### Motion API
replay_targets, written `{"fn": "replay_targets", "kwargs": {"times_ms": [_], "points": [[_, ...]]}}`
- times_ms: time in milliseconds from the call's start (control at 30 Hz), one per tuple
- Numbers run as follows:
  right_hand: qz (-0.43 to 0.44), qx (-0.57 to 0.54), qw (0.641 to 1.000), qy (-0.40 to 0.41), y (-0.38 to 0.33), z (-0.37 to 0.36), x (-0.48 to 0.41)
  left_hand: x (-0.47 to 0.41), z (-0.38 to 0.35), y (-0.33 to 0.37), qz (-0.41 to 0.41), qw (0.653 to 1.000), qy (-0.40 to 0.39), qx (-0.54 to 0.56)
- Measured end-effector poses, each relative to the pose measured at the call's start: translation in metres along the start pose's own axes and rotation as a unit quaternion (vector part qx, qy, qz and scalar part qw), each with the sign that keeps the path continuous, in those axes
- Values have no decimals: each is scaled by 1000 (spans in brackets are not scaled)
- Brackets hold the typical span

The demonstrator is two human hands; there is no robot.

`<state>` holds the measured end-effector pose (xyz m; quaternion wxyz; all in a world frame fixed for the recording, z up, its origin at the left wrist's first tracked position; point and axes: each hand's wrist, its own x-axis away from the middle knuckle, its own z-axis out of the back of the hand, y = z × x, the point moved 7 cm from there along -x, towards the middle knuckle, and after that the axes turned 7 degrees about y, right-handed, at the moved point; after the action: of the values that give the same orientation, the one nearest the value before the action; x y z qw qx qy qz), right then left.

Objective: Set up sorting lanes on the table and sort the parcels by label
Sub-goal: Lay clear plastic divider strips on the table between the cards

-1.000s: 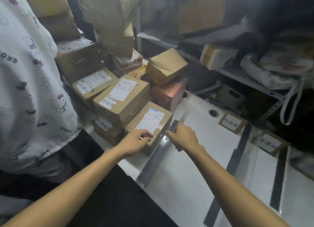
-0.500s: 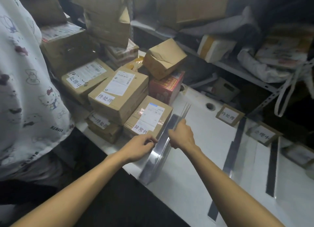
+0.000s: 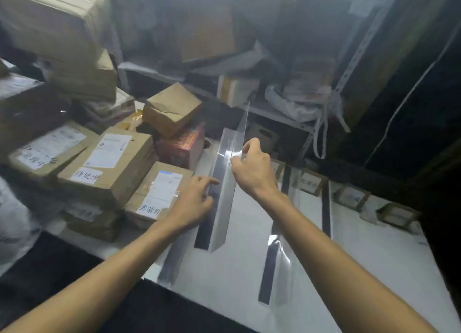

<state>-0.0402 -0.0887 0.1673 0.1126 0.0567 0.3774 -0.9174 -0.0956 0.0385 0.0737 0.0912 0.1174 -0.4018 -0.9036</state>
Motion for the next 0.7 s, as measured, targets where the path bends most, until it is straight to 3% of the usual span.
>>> {"fn": "replay_targets", "kwargs": {"times_ms": [133,367,533,700], "points": [[-10,31,997,68,47,66,5,-1,-58,65,-20,998,-44,29],[-77,98,987,97,167,153,25,25,-185,153,-60,982,-174,38],[-146,122,981,46,252,165,45,58,-267,165,-55,965,-257,17],[-176,169,969,-47,316,138,70,85,-330,144,10,943,-332,-2]]}}
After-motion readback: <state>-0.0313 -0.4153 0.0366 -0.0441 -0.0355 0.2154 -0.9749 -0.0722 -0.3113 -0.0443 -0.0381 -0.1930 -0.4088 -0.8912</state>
